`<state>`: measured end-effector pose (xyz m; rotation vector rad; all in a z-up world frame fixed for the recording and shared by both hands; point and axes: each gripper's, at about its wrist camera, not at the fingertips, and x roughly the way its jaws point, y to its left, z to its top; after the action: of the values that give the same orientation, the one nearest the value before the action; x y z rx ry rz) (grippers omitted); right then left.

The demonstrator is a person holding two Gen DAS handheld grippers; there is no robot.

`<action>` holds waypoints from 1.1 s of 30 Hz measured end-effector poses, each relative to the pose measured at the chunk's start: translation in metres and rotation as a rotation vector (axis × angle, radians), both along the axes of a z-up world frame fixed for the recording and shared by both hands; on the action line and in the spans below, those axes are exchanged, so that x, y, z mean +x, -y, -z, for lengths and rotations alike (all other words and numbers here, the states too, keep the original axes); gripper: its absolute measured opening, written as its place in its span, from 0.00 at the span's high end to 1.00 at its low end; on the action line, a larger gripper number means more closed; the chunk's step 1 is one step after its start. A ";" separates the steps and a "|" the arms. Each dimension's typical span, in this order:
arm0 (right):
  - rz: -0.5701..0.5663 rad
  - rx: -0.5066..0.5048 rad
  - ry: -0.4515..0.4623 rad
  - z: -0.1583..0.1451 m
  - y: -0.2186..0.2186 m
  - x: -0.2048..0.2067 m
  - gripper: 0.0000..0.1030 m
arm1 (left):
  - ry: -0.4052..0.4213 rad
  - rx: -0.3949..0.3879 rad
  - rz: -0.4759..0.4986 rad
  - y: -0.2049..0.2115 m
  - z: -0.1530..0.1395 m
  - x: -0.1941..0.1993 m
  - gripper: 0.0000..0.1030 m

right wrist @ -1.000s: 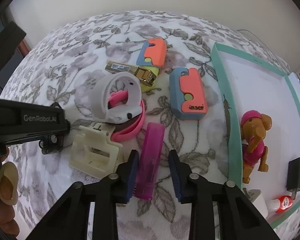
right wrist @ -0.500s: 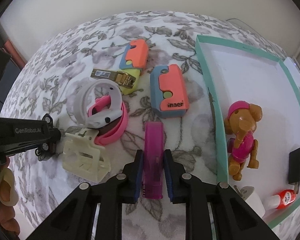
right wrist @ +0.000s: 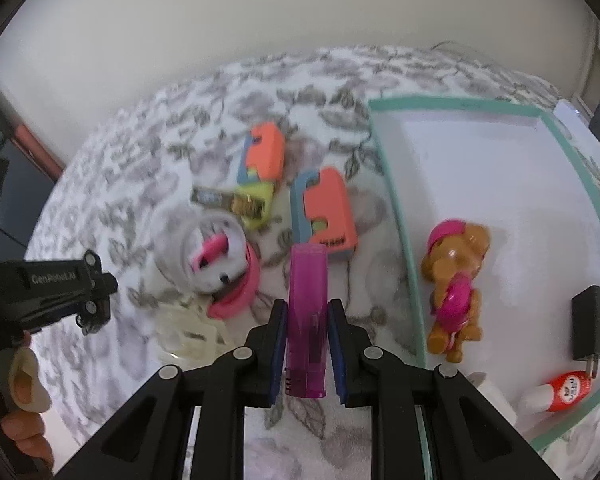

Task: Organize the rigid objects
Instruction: 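Carry the toy car and magenta stick into the white tray and open both grippers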

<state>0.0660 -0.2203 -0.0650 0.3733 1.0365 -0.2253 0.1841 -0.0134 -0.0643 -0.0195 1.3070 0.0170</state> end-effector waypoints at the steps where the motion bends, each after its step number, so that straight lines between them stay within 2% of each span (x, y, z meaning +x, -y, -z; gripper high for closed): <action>1: 0.006 -0.004 0.016 -0.005 0.001 -0.001 0.80 | 0.019 -0.003 0.000 -0.001 -0.007 0.000 0.67; 9: 0.087 0.000 0.132 -0.040 0.027 -0.015 0.80 | 0.162 -0.058 0.023 0.005 -0.058 -0.016 0.67; 15: 0.179 -0.012 0.183 -0.055 0.056 -0.032 0.80 | 0.240 -0.111 0.072 0.025 -0.082 -0.031 0.67; 22: 0.289 -0.052 0.213 -0.064 0.097 -0.057 0.79 | 0.305 -0.139 0.214 0.074 -0.099 -0.059 0.67; 28: 0.368 -0.080 0.221 -0.068 0.126 -0.074 0.79 | 0.365 -0.139 0.396 0.133 -0.107 -0.098 0.67; 33: 0.442 -0.149 0.221 -0.075 0.153 -0.096 0.79 | 0.362 -0.157 0.518 0.176 -0.101 -0.123 0.67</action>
<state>-0.0297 -0.3730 0.0102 0.4784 0.7053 -0.6398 0.0609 -0.1896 0.0371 0.1750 0.9187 -0.5098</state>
